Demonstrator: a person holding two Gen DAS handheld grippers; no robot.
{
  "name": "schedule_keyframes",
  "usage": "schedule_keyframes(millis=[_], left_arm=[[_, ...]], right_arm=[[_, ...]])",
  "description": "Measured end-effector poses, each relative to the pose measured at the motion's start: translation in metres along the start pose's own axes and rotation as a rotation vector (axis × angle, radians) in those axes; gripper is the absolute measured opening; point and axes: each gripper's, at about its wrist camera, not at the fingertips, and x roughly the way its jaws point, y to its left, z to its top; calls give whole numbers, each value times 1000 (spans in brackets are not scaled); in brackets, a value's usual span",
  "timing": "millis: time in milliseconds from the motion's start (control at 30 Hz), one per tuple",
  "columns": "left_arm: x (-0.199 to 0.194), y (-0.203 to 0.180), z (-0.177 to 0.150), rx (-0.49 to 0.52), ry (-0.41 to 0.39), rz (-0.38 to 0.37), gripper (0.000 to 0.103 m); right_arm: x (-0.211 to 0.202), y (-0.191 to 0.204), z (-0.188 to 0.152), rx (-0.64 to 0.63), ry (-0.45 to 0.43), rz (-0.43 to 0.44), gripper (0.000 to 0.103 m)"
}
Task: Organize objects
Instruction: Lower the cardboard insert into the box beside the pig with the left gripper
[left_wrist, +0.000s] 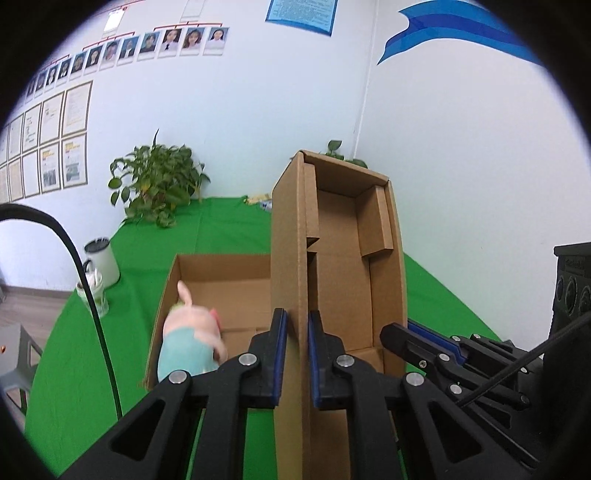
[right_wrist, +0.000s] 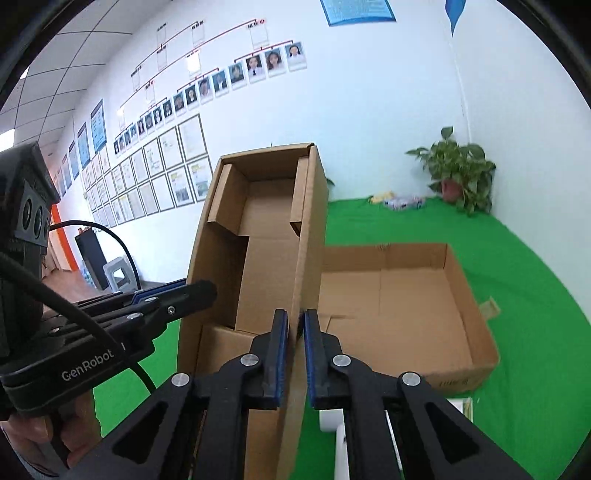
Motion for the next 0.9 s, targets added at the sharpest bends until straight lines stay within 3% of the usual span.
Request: schedule_keyframes(millis=[267, 467, 700, 900], left_arm=[[46, 9, 45, 20, -6, 16, 10], [93, 27, 63, 16, 35, 48, 9], [163, 53, 53, 3, 160, 84, 8], [221, 69, 21, 24, 315, 188, 7]], right_arm=[[33, -19, 63, 2, -12, -2, 7], [100, -37, 89, 10, 49, 3, 7], [192, -63, 82, 77, 147, 18, 7], [279, -83, 51, 119, 260, 5, 7]])
